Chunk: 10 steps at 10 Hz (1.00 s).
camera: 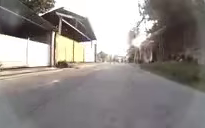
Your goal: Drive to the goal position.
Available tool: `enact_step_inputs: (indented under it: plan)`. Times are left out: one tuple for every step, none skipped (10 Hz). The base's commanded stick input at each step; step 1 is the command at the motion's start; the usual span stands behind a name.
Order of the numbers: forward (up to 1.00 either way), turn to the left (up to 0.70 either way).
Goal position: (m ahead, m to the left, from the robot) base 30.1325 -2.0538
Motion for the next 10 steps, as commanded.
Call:
enact_step_inputs:
  plan:
    - [1.00,0.00]
    - [1.00,0.00]
    - [1.00,0.00]
    - [1.00,0.00]
    - [1.00,0.00]
    - [1.00,0.00]
    - [1.00,0.00]
    - [1.00,0.00]
    - [1.00,0.36]
    - [1.00,0.40]
